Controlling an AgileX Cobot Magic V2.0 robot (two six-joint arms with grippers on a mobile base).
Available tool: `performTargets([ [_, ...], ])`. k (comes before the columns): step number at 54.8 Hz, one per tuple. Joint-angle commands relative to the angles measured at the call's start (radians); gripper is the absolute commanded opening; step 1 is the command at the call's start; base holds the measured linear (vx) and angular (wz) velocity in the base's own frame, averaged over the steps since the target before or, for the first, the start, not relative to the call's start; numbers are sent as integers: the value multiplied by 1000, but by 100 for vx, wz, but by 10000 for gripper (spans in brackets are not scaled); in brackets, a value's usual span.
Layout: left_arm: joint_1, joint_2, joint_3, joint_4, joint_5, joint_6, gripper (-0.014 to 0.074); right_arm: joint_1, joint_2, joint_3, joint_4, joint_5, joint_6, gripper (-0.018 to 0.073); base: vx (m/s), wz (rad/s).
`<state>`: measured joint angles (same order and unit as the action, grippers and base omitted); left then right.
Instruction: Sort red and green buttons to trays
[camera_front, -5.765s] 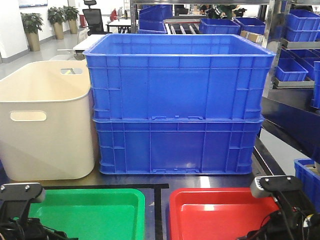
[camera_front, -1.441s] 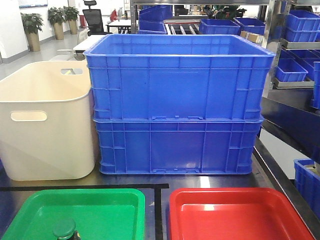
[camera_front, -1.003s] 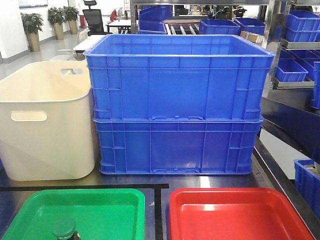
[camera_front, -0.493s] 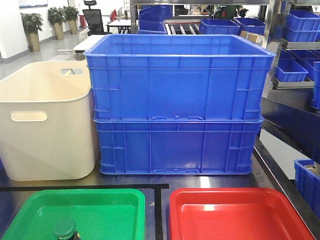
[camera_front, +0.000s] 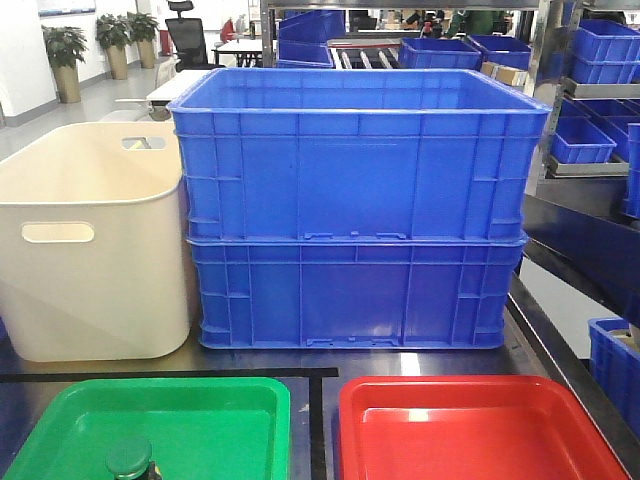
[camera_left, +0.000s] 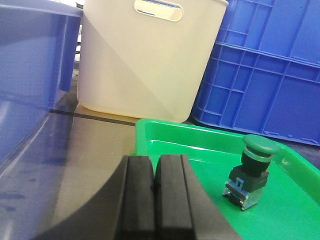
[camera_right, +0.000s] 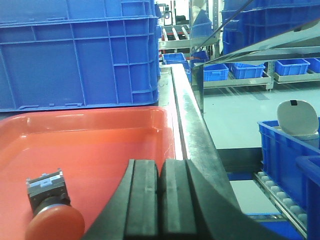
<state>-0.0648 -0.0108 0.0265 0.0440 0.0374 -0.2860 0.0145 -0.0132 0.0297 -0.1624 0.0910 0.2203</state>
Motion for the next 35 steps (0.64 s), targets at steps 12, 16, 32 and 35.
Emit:
performTargets([
  [12, 2, -5, -20, -7, -84, -4, -6, -7, -5, 15, -14, -79, -1, -12, 0, 0],
  [16, 2, -5, -20, -7, -84, -4, -6, -7, -5, 15, -14, -79, -1, -12, 0, 0],
  [32, 2, -5, -20, -7, -84, -4, -6, -7, -5, 15, -14, -79, -1, -12, 0, 0],
  [35, 2, -5, -20, -7, -84, -4, -6, -7, -5, 15, -14, -79, -1, -12, 0, 0],
])
